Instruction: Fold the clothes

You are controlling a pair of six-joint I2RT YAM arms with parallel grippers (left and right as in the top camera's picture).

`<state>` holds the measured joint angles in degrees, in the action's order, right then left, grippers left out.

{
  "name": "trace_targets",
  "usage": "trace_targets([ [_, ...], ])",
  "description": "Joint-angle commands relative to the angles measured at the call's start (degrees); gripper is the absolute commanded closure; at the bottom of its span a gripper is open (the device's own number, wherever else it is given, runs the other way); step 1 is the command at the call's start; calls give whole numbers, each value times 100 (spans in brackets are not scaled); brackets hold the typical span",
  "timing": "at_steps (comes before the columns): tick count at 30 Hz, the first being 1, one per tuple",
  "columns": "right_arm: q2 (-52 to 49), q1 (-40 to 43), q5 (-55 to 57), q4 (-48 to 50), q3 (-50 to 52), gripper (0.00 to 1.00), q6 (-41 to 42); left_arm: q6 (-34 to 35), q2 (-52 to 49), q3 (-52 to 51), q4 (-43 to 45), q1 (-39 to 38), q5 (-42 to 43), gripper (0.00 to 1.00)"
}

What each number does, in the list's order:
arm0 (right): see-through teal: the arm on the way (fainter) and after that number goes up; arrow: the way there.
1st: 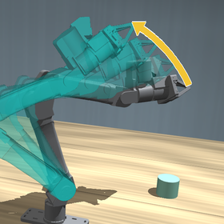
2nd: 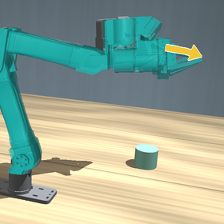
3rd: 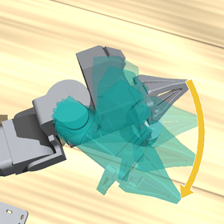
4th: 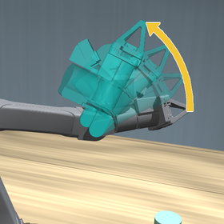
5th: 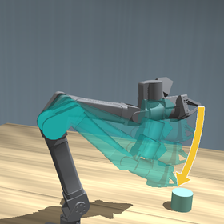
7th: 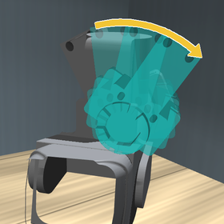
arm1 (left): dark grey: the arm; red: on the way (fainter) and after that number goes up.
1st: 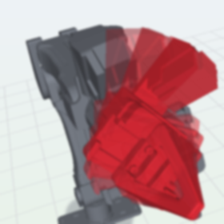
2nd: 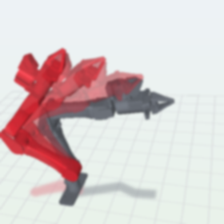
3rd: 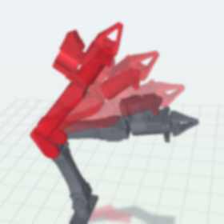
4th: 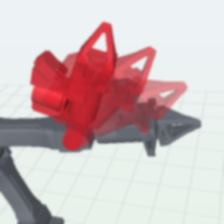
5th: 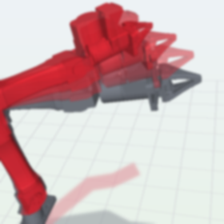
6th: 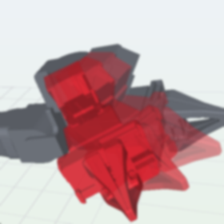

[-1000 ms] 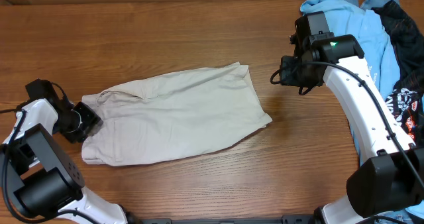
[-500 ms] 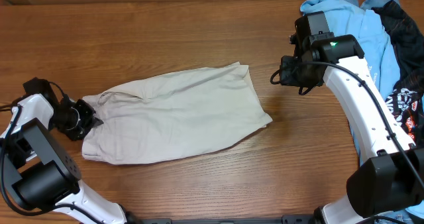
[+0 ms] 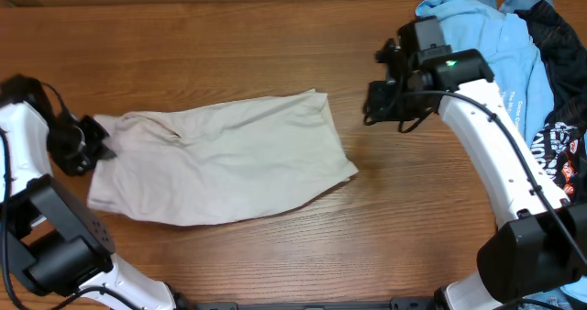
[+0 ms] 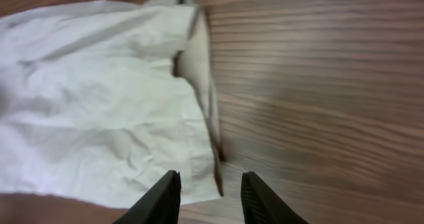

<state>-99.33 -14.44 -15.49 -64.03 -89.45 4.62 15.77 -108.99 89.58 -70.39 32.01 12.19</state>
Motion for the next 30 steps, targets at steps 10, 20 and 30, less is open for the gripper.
trace_targets([
  [10, -345, -1123, -2120, 1692, 387, 69, 1384, -595, 638, 1663, -688, 17, 894, 96],
  [20, -835, -2625, -2107, 2887, 551, 70, 2328, -592, 916, 1672, -728, -61, 1038, 96],
  [30, -1587, -3320, -1934, 3764, 551, 70, 2837, -595, 916, 1672, -737, -393, 1038, 96],
])
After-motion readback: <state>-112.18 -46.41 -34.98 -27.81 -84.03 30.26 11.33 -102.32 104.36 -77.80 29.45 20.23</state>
